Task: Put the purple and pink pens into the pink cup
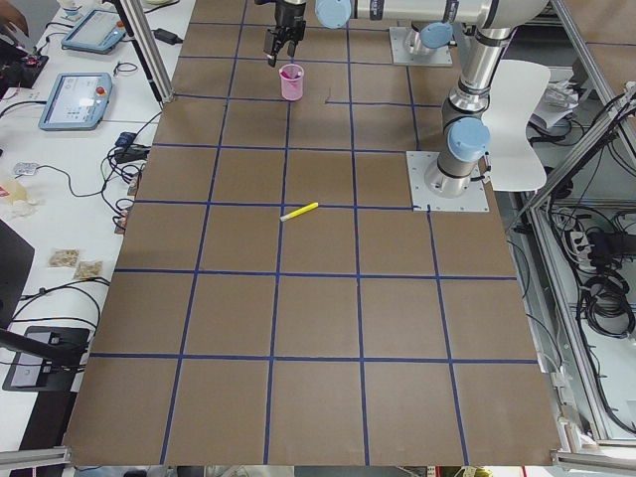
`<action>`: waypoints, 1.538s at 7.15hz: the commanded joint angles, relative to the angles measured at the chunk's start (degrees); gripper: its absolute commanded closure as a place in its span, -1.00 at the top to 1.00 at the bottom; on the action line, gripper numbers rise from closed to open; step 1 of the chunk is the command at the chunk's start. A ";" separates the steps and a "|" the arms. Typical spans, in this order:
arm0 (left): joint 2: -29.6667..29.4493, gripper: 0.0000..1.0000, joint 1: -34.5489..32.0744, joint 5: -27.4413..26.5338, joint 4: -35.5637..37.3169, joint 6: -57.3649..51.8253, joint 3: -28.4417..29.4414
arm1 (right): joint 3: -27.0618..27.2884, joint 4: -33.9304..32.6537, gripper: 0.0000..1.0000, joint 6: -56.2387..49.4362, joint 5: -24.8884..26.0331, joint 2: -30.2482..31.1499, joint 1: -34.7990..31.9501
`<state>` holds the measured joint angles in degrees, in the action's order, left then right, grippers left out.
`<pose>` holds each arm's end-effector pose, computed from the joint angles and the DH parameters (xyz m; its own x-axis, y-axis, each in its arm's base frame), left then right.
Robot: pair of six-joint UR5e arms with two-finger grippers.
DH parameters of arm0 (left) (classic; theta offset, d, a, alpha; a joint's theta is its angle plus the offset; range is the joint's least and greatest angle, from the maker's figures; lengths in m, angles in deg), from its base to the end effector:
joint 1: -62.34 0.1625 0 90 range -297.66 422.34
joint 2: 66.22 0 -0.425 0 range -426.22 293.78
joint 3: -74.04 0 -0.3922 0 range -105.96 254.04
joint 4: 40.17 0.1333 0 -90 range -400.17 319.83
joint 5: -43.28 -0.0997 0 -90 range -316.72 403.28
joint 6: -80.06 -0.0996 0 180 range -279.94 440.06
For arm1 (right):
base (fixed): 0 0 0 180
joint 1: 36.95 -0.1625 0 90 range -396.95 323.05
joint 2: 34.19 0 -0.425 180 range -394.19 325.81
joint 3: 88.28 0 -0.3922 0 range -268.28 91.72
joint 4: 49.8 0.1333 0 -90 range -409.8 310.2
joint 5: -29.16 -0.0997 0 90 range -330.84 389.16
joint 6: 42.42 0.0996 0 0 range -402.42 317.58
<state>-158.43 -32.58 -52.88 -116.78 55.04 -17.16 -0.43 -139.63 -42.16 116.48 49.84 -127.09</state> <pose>-0.1670 -0.5108 0.4836 -0.8633 0.4755 -0.1691 0.4962 0.8609 -0.1123 0.1392 -0.5277 0.4529 -0.9989 0.0053 -0.0463 0.0021 0.9976 0.0698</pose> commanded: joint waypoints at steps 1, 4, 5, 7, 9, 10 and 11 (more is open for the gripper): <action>3.61 1.00 3.68 1.24 -3.28 11.09 -2.39 | -0.05 -0.08 1.00 -0.26 -0.22 0.34 -0.13; 6.08 1.00 6.22 3.33 -2.41 10.43 -4.07 | 0.04 -0.52 1.00 -0.17 -0.22 0.26 -0.13; 6.78 1.00 6.15 3.79 -3.19 11.73 -4.33 | 0.13 -0.61 1.00 -0.17 -0.31 0.26 -0.13; 6.87 1.00 6.32 3.35 -2.15 16.91 -5.56 | 0.13 -0.70 1.00 0.17 -0.74 0.17 -0.13; 6.52 1.00 6.93 3.61 -2.66 20.96 -5.48 | -0.39 -0.44 1.00 0.26 -0.04 0.43 -0.21; 6.43 1.00 7.46 4.22 -3.10 21.06 -5.57 | 0.13 0.17 1.00 0.53 -0.04 1.91 -0.56; 5.82 1.00 7.55 4.32 -2.93 21.06 -5.57 | 0.13 0.35 1.00 0.53 -0.04 3.41 -0.83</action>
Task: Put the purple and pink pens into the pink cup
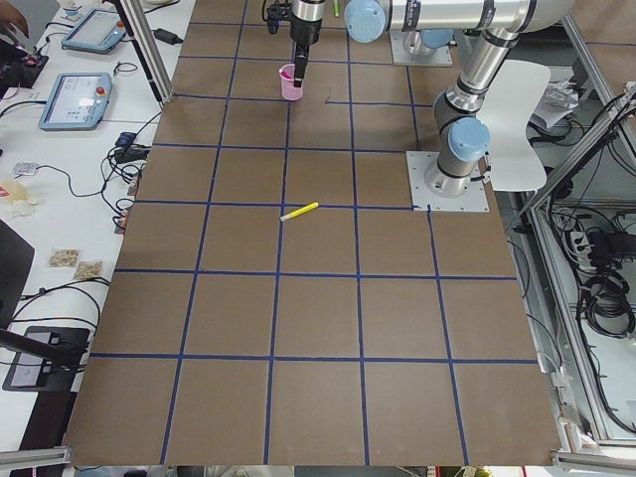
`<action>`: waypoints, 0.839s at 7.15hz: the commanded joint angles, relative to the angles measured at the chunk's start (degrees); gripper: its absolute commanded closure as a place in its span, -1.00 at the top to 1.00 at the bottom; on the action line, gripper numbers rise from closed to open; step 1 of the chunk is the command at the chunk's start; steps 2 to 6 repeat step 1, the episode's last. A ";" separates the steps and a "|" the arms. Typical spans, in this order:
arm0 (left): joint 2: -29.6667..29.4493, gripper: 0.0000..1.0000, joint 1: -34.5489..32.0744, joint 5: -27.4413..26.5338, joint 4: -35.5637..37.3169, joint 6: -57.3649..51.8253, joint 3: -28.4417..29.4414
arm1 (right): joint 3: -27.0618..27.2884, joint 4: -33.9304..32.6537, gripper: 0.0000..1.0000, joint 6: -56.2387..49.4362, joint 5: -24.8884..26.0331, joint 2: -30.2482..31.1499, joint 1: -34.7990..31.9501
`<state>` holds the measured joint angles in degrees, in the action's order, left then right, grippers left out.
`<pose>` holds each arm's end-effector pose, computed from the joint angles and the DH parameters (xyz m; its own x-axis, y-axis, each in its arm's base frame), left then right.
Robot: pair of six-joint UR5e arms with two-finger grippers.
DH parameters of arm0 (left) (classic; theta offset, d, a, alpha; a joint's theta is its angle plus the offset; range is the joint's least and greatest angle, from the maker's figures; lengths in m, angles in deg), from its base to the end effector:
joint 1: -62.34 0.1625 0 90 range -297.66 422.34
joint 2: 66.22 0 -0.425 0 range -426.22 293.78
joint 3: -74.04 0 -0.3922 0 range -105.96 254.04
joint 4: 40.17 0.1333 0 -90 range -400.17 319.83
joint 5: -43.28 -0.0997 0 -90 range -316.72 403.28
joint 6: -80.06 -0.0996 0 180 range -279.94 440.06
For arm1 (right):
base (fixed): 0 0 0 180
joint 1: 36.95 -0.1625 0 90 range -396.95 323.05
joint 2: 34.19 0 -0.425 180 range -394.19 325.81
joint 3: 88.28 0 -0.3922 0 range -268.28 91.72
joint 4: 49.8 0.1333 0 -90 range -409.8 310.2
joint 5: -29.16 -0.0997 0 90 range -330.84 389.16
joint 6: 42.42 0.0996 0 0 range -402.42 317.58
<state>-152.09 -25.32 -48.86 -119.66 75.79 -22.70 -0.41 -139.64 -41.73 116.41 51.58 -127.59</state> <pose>-0.1101 -0.4785 0.4837 -0.9985 0.0279 -0.0471 0.0340 0.9904 -0.1343 0.1439 -0.5174 0.4686 -0.9989 0.0028 -0.0475 0.0009 0.9992 0.0400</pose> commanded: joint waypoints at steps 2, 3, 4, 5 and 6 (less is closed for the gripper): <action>-0.78 1.00 0.38 0.12 0.64 0.06 0.40 | 0.28 0.98 1.00 0.01 0.11 1.77 -0.42; -0.78 1.00 0.38 0.12 0.64 0.06 0.40 | 0.28 0.98 1.00 0.01 0.11 1.77 -0.42; -0.78 1.00 0.38 0.12 0.64 0.06 0.40 | 0.28 0.98 1.00 0.01 0.11 1.77 -0.42; -0.78 1.00 0.38 0.12 0.64 0.06 0.40 | 0.28 0.98 1.00 0.01 0.11 1.77 -0.42; -0.78 1.00 0.38 0.12 0.64 0.06 0.40 | 0.28 0.98 1.00 0.01 0.11 1.77 -0.42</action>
